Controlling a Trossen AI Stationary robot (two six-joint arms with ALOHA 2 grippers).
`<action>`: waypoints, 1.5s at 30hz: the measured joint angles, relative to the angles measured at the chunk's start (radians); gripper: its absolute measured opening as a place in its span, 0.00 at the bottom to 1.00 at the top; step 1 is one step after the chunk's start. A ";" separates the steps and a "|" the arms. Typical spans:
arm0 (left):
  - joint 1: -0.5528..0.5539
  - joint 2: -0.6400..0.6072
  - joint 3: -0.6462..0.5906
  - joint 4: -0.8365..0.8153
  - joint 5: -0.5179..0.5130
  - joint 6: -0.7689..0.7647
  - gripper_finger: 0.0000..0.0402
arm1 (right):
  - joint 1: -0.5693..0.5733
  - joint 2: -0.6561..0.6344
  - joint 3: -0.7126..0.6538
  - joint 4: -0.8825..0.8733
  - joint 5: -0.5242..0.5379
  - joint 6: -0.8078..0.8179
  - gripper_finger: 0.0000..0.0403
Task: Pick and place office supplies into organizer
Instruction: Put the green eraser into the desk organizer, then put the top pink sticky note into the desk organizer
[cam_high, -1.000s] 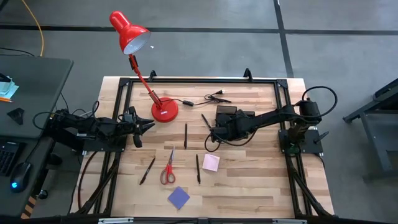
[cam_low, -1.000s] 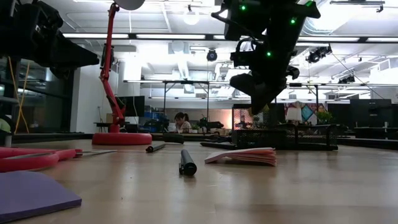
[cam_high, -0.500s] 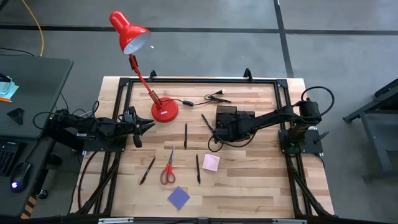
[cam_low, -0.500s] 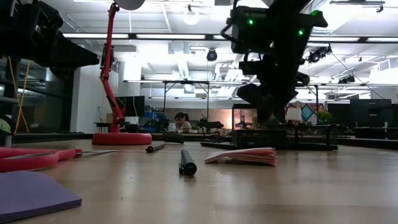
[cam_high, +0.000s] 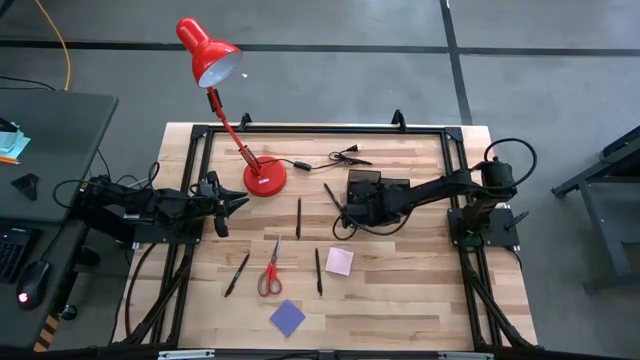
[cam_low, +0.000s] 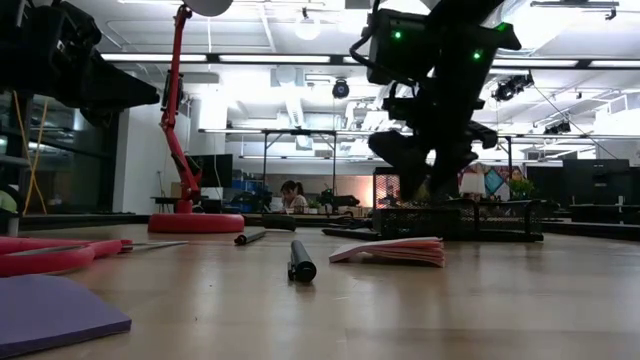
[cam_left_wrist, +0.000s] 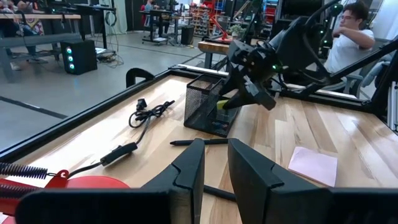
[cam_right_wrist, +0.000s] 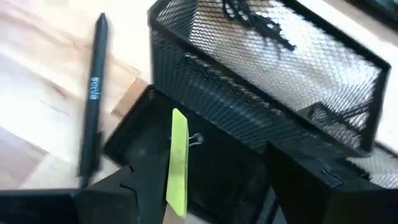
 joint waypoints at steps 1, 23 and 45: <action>0.000 0.000 0.000 0.000 0.000 0.000 0.15 | 0.001 0.000 0.000 0.012 -0.013 0.003 0.60; 0.000 0.000 0.000 0.000 0.000 0.000 0.15 | 0.013 0.000 0.006 0.121 0.003 0.044 0.56; 0.000 0.000 0.000 0.000 0.000 0.000 0.15 | 0.060 0.000 0.011 0.008 -0.027 0.143 0.50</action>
